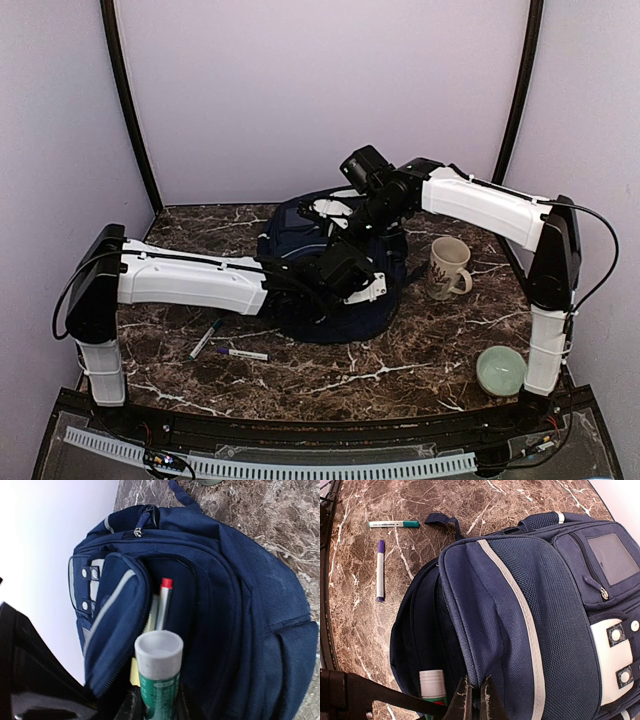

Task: Pack the student bag
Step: Place the pen in the upper front pocket of the bag.

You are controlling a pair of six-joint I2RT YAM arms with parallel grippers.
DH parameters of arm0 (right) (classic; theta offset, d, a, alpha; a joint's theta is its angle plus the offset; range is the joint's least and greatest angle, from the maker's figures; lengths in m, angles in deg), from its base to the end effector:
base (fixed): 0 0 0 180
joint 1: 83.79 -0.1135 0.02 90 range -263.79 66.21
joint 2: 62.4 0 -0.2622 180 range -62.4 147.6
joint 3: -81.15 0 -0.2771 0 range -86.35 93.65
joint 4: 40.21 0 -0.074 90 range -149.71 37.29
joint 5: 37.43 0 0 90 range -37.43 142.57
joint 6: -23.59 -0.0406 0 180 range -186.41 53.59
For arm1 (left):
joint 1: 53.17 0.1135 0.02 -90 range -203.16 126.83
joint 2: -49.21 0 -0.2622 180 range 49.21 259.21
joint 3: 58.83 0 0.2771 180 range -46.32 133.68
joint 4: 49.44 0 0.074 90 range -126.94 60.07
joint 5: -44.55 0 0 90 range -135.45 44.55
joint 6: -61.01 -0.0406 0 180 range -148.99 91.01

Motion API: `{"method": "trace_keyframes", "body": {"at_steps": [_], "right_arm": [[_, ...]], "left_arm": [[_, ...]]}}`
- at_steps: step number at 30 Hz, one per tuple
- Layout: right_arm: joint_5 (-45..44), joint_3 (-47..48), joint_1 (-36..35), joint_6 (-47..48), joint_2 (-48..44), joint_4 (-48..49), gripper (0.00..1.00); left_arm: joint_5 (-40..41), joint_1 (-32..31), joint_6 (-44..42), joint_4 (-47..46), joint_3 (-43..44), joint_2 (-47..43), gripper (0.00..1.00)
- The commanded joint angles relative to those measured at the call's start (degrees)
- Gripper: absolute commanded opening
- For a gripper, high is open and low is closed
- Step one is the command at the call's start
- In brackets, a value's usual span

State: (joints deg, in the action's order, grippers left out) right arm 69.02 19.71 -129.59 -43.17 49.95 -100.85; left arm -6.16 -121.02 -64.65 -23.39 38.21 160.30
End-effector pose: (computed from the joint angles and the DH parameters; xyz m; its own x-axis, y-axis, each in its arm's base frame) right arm 0.3131 0.3384 0.2941 -0.2044 -0.7531 -0.6254 -0.9611 0.2758 -0.0179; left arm 0.1987 -0.4199 0.2230 0.1141 0.9164 -0.3837 0.5756 0.2538 0.7773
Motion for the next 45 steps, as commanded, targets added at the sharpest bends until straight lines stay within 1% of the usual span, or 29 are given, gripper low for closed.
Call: {"method": "trace_keyframes", "body": {"at_steps": [1,9,17,22,26,28,30,32,34,40,45], "right_arm": [[3.1,2.3,-1.2,-0.5,-1.0,1.6,0.0],[3.4,2.1,-1.4,-0.5,-0.8,1.7,0.0],[3.5,2.1,-1.3,-0.5,-1.0,1.7,0.0],[3.7,2.1,-1.4,-0.5,-1.0,1.6,0.0],[4.2,2.2,-1.4,-0.5,-1.4,1.5,0.0],[4.2,2.3,-1.3,-0.6,-1.4,1.5,0.0],[4.2,2.1,-1.3,-0.5,-1.4,1.5,0.0],[4.0,1.5,-1.3,-0.4,-1.5,1.8,0.0],[3.9,1.1,-1.4,-0.3,-1.6,1.9,0.0],[3.1,1.3,-1.2,-0.3,-1.7,1.9,0.0],[2.9,1.3,-1.2,-0.3,-1.5,1.9,0.0]], "left_arm": [[-0.3,1.3,-6.1,-4.8,0.6,0.3,0.03],[-1.7,3.5,-11.1,-7.3,1.5,4.2,0.02],[-4.7,5.7,-11.6,-6.6,3.7,8.5,0.02],[-1.7,8.5,-13.7,-11.8,4.8,11.3,0.15],[1.0,10.5,-16.7,-15.0,6.7,13.5,0.2],[3.2,10.6,-18.4,-17.7,6.7,13.7,0.25],[4.6,10.3,-17.3,-18.1,7.0,13.2,0.31],[4.9,9.4,-15.8,-17.4,6.4,11.5,0.36],[5.4,8.0,-15.4,-18.9,3.9,8.7,0.38],[7.9,2.2,-12.7,-19.2,-2.7,-0.1,0.39],[9.6,-1.6,-5.9,-13.4,-5.1,-4.6,0.4]]}}
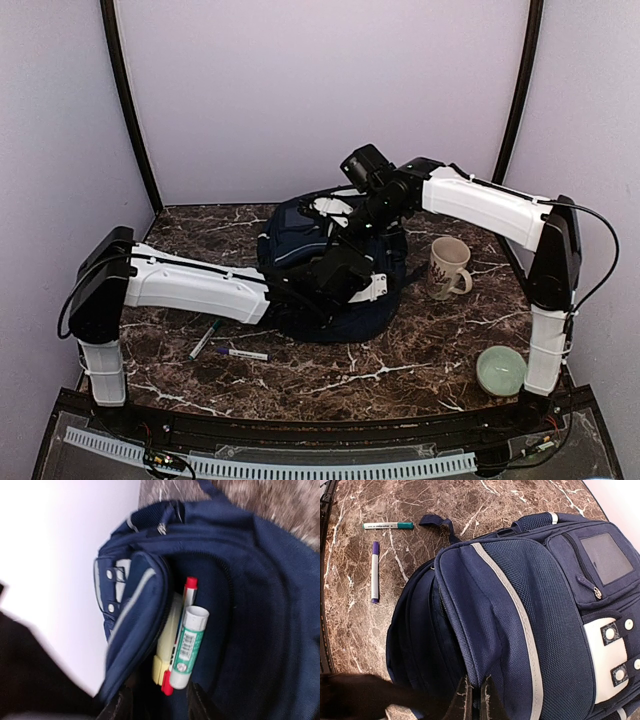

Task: Pack the student bag
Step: Place the pen in the upper front pocket of the bag, then move the pen to the center of the board.

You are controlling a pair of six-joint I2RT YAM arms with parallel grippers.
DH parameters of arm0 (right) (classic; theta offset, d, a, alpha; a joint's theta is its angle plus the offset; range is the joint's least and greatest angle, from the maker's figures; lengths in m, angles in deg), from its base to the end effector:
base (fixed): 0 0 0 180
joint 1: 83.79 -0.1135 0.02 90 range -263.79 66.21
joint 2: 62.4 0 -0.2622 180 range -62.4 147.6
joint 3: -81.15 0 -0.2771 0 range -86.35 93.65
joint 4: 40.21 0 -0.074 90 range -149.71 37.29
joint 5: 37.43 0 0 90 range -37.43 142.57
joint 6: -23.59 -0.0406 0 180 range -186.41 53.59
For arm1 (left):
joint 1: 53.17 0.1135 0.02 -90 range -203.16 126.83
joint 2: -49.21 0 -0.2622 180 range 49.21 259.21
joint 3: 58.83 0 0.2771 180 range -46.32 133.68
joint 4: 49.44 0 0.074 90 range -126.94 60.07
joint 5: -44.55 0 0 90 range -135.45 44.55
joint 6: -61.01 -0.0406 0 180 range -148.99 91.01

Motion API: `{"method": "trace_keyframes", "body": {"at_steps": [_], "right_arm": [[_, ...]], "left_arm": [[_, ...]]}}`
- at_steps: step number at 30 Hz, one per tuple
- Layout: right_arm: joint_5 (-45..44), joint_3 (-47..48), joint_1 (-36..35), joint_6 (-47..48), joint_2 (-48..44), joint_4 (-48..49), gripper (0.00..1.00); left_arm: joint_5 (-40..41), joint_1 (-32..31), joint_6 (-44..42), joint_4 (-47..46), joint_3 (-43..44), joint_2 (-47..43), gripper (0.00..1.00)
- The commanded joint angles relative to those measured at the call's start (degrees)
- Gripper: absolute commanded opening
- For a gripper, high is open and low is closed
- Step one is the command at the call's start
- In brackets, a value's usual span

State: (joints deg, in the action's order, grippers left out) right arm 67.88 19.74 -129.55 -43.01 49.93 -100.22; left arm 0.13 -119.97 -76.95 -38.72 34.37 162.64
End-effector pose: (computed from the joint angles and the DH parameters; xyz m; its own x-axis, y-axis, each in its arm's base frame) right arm 0.3146 0.3385 0.2950 -0.1987 -0.7531 -0.6272 -0.9576 0.2855 -0.0394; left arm 0.2126 -0.4225 0.2056 0.1629 0.9394 -0.3015 0.4197 0.2106 0.8829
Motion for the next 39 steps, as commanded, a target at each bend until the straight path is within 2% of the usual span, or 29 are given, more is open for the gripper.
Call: {"method": "trace_keyframes", "body": {"at_steps": [1,5,10,14,17,20,23,28,33,39], "right_arm": [[4.1,1.2,-1.2,-0.5,-1.4,1.3,0.0],[4.0,1.1,-1.1,-0.4,-1.3,1.3,0.0],[3.3,0.5,-1.2,-0.2,-1.2,1.5,0.0],[3.5,-0.6,-1.1,0.0,-1.3,2.1,0.0],[4.2,-1.0,-1.0,0.0,-0.9,2.2,0.0],[5.1,-1.3,-1.1,-0.1,-0.3,2.2,0.0],[5.8,-1.7,-1.2,-0.2,0.1,2.3,0.0],[6.0,-2.2,-1.4,-0.2,0.4,2.4,0.0],[6.0,-2.3,-1.7,-0.2,0.5,2.3,0.0],[6.0,-2.5,-2.0,-0.1,0.7,2.3,0.0]], "left_arm": [[3.8,-3.4,7.6,3.2,-1.6,-7.6,0.4],[5.2,-6.5,15.5,10.3,-4.0,-10.6,0.4],[0.2,-8.5,36.0,26.2,-6.5,-17.5,0.38],[-4.7,-8.5,47.5,28.3,-14.6,-26.6,0.39],[-5.4,-7.6,54.9,30.3,-19.4,-32.1,0.43],[-10.6,-3.6,63.7,34.2,-21.6,-35.8,0.43],[-18.1,2.0,68.7,35.6,-24.3,-38.5,0.43],[-25.8,9.6,74.7,38.0,-27.5,-39.5,0.43],[-27.5,16.8,80.7,40.3,-30.5,-40.7,0.43],[-35.0,23.3,82.6,38.2,-34.9,-42.7,0.42]]}}
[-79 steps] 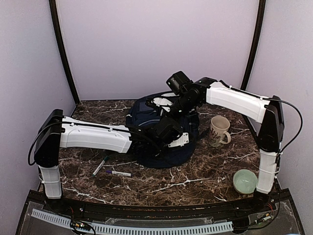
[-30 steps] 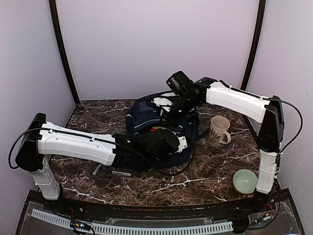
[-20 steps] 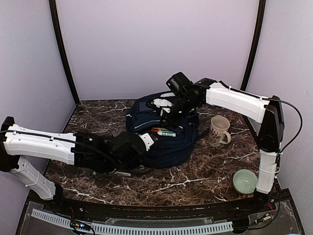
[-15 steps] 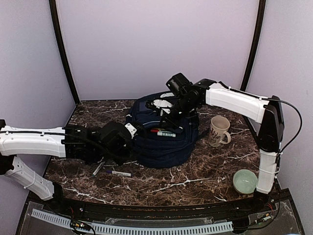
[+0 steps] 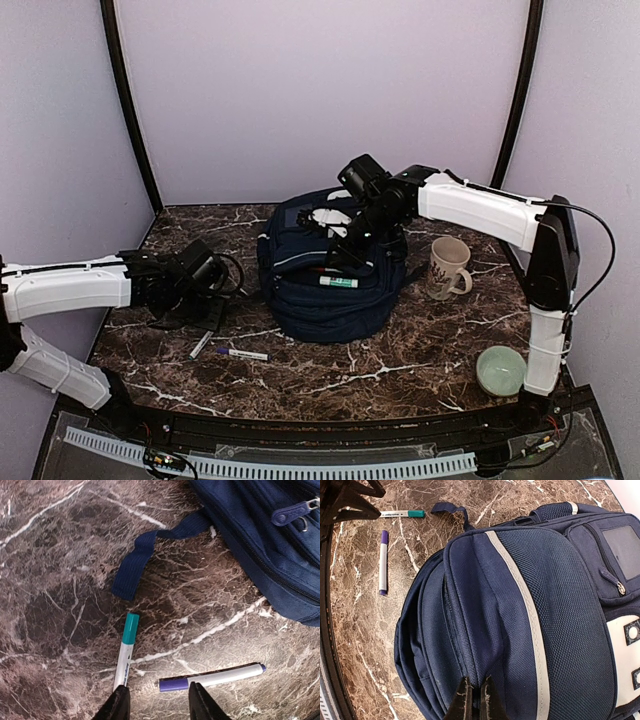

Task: Pack the student bag
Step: Move the pen to the center of the board.

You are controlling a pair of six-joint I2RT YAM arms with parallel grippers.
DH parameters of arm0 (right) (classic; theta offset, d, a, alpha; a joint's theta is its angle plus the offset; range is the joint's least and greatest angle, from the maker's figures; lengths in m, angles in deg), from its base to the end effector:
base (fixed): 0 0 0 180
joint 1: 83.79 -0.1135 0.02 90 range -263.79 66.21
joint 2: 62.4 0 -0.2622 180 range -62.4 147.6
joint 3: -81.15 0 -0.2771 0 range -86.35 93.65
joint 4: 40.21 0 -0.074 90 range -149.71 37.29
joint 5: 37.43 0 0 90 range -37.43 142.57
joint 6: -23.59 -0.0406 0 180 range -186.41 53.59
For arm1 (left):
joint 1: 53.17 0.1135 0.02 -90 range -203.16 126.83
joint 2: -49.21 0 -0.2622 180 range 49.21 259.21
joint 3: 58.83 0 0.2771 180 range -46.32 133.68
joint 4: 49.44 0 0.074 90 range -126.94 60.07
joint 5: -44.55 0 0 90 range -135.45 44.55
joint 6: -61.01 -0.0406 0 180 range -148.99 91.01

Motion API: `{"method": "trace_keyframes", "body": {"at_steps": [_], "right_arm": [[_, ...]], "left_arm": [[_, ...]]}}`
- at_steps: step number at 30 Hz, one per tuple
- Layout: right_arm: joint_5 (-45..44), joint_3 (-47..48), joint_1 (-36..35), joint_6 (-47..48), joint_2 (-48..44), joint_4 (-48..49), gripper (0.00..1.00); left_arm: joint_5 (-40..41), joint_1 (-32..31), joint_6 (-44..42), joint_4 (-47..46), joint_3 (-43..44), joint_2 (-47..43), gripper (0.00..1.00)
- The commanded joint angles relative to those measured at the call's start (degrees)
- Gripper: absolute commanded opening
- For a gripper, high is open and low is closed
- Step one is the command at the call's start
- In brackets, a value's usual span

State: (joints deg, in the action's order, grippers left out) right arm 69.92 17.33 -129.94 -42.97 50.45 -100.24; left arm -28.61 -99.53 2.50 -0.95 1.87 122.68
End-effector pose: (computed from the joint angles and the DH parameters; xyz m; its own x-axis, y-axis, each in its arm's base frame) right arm 0.3102 0.3404 0.2770 -0.2123 -0.7691 -0.6029 -0.9659 0.2586 0.0103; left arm 0.1948 -0.1872 0.2047 -0.8276 0.1434 -0.5427 0.1926 0.9807 -0.0346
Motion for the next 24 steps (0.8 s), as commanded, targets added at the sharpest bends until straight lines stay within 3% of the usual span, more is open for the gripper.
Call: {"method": "trace_keyframes", "body": {"at_steps": [1,4,7,10,18,24], "right_arm": [[3.9,-0.2,-1.6,-0.1,0.2,2.4,0.0],[3.9,-0.3,-1.7,0.0,0.3,2.3,0.0],[3.9,-0.4,-1.8,0.1,0.5,2.2,0.0],[3.8,-0.4,-1.9,0.3,0.7,2.0,0.0],[3.9,-0.5,-1.9,0.4,0.6,1.9,0.0],[3.8,-0.4,-2.1,0.5,0.6,1.7,0.0]], "left_arm": [[-7.0,3.3,2.8,-0.1,-2.8,-2.9,0.42],[-11.3,3.5,-0.2,-3.6,-3.6,-2.7,0.41],[-20.7,3.2,-6.9,-8.5,-3.8,-1.8,0.38],[-22.8,2.1,-10.6,-10.5,-3.2,-1.5,0.36],[-13.5,-5.9,-24.0,0.8,7.3,6.0,0.37],[-10.0,-6.9,-30.8,5.7,10.1,12.1,0.37]]}}
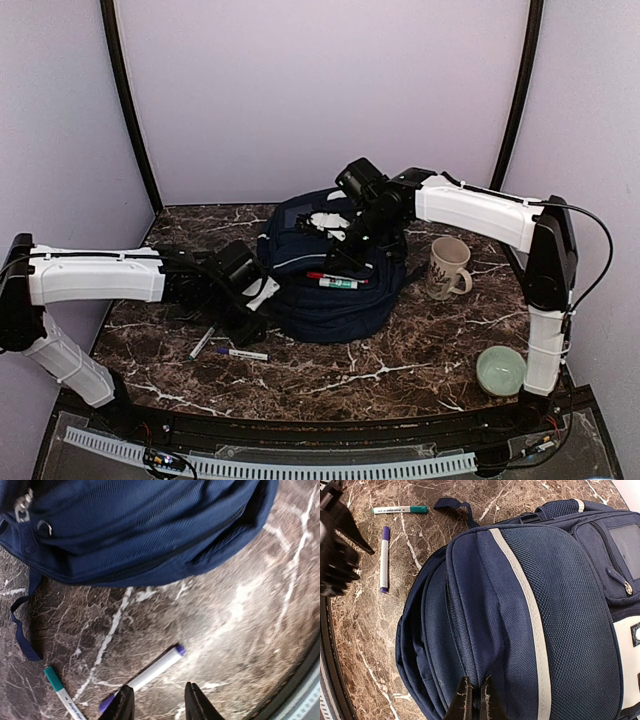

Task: Pack the student bag
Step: Move the pen to the center of the board.

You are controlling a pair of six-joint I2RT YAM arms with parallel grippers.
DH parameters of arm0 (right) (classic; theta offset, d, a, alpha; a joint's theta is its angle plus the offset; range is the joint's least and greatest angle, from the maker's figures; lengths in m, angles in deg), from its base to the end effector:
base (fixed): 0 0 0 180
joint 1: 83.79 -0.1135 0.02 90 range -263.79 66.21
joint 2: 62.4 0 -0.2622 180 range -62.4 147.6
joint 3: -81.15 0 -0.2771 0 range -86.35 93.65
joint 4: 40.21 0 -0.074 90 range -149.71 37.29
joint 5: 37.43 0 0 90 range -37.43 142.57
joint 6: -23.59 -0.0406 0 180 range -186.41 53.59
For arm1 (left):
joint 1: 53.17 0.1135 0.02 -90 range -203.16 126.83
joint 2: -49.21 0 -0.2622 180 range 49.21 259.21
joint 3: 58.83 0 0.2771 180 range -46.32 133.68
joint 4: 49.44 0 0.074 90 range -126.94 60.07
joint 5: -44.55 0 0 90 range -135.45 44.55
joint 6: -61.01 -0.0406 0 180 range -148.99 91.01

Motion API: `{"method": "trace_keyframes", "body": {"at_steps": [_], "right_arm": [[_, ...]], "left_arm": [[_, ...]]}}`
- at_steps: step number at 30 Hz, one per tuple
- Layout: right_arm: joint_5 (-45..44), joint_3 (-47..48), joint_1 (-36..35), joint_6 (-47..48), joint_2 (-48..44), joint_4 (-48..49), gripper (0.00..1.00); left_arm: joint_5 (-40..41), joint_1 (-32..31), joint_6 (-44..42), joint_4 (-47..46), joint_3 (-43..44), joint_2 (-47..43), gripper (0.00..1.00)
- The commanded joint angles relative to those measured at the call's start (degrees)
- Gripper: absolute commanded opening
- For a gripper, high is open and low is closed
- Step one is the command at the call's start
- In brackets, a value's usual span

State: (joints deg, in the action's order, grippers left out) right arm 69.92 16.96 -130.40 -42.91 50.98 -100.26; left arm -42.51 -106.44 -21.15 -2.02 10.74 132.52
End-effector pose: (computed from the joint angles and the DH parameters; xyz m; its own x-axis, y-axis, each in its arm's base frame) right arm 0.3081 0.3435 0.2707 -0.2117 -0.7780 -0.5915 -0.9680 0.2502 0.0174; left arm 0.1894 -0.2503 0.2078 -0.6261 0.6113 -0.4840 0.7068 0.7071 -0.0213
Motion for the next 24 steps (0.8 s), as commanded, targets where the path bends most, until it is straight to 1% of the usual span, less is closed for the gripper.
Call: {"method": "trace_keyframes", "body": {"at_steps": [1,10,14,19,24], "right_arm": [[3.7,0.0,-1.6,0.4,0.0,1.8,0.0],[3.9,-0.2,-1.7,0.4,0.3,1.8,0.0],[3.8,-0.2,-1.8,0.5,0.3,1.7,0.0],[3.7,-0.4,-1.7,0.5,0.2,1.7,0.0],[3.9,-0.5,-1.7,0.5,0.4,1.7,0.0]], "left_arm": [[4.1,0.0,-8.1,7.0,1.2,2.8,0.37],[5.1,0.1,-13.9,7.2,3.2,8.3,0.39],[3.9,0.3,-15.9,7.7,4.2,11.7,0.39],[3.0,1.0,-17.3,9.3,4.8,14.3,0.37],[1.7,2.4,-17.8,9.6,3.7,14.4,0.34]]}}
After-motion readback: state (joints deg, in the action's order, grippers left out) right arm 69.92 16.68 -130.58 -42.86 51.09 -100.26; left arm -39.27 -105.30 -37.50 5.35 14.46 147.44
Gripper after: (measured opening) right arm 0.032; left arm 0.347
